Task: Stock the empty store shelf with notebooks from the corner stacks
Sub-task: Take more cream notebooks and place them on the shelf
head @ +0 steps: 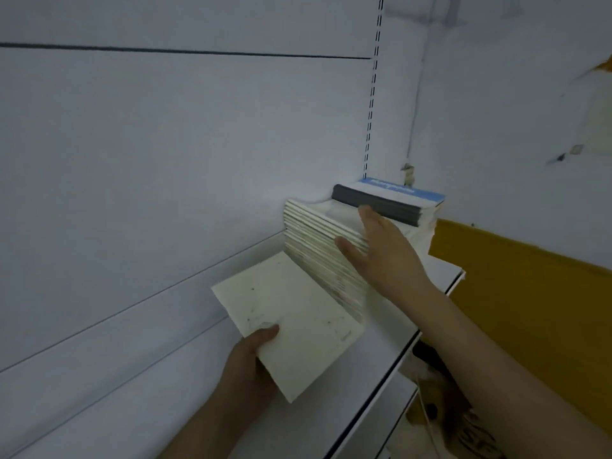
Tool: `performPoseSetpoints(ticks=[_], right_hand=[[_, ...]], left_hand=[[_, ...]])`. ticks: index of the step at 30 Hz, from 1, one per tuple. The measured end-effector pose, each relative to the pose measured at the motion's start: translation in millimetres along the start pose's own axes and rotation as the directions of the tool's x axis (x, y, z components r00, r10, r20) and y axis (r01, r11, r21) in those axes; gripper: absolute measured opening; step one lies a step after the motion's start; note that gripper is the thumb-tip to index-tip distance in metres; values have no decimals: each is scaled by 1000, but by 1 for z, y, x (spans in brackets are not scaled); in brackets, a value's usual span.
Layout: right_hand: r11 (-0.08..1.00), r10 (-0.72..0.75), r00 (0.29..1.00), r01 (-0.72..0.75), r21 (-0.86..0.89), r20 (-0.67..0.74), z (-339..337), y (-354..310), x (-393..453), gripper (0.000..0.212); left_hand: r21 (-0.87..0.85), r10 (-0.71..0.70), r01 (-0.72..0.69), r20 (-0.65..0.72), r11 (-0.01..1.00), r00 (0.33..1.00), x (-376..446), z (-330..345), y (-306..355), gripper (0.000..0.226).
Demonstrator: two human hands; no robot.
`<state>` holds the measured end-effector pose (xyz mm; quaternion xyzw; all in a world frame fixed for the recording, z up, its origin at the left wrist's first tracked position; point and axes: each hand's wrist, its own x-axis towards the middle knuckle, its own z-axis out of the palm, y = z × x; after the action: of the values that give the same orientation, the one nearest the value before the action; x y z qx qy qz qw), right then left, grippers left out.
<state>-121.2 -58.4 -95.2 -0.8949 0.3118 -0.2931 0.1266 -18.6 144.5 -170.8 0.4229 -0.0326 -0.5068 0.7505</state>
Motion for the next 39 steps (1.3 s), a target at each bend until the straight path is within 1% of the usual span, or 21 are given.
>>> performPoseSetpoints(ticks=[1,2,4,8,11,12,14,15,16,19,21,22,24,26,29,31,33,34,36,38,39], right_hand=[[996,72,997,-74,55,34,4,4,3,58],[993,84,997,-83,88,-2,7,5,1,49],[999,5,981,3,37,-194,11,-5,-12,37],[979,-204,873,168,-119,-444,11,-46,-39,40],[951,-308,877,271,-150,-368,34,-73,-71,36],[936,-348,892,316,-153,-287,49,-78,-83,37],[918,-395,913,391,-60,-102,73,-84,-105,51],[920,-391,920,392,16,-40,76,-83,-109,55],[919,-384,922,388,70,-54,72,-82,-106,52],[942,-299,907,331,64,-296,33,-69,-74,33],[983,-183,921,180,-42,-343,6,-52,-44,44],[991,-108,953,81,-107,-284,-1,-42,-31,55],[987,80,995,-88,-137,-65,0,-23,-15,67],[985,173,984,-174,10,44,5,-9,-15,59],[969,188,968,-155,193,-168,-2,-14,-31,41],[987,120,947,-81,142,-296,-3,-32,-49,40],[999,-12,930,22,23,-366,7,-59,-73,43],[997,-71,940,70,-16,-334,18,-70,-85,46],[987,-157,980,158,1,-120,47,-85,-106,51],[977,-176,978,159,143,112,68,-90,-122,61],[964,-152,976,111,240,158,70,-89,-125,65]], left_hand=[[-1,-2,2,-4,1000,1000,1,0,0,38],[-8,6,-6,-13,1000,1000,3,-2,1,36],[-9,24,-24,3,1000,1000,9,-6,3,34],[15,40,-40,-2,999,999,15,-9,5,48],[-131,71,-57,100,990,993,16,-8,7,79],[-187,85,-64,108,980,990,15,-9,8,82],[-211,47,-30,80,977,996,15,-15,9,72],[-177,38,-24,76,984,996,16,-17,9,61],[-118,38,-29,74,993,997,17,-19,9,51],[-33,80,-78,39,996,996,17,-18,8,41],[-25,65,-64,36,998,997,16,-16,8,36],[-35,57,-56,44,998,997,14,-14,8,35],[-46,59,-57,44,997,997,13,-14,9,37],[-45,64,-62,40,997,997,13,-15,9,37],[-42,69,-67,48,997,997,13,-15,10,35],[-57,66,-64,42,996,997,16,-14,9,42],[-74,43,-37,71,997,997,18,-14,8,66],[-97,45,-35,101,995,994,19,-15,7,78],[-145,64,-46,119,988,991,17,-16,9,86],[-119,46,-34,99,992,994,12,-17,13,70],[-61,34,-29,74,998,997,9,-16,15,58]])
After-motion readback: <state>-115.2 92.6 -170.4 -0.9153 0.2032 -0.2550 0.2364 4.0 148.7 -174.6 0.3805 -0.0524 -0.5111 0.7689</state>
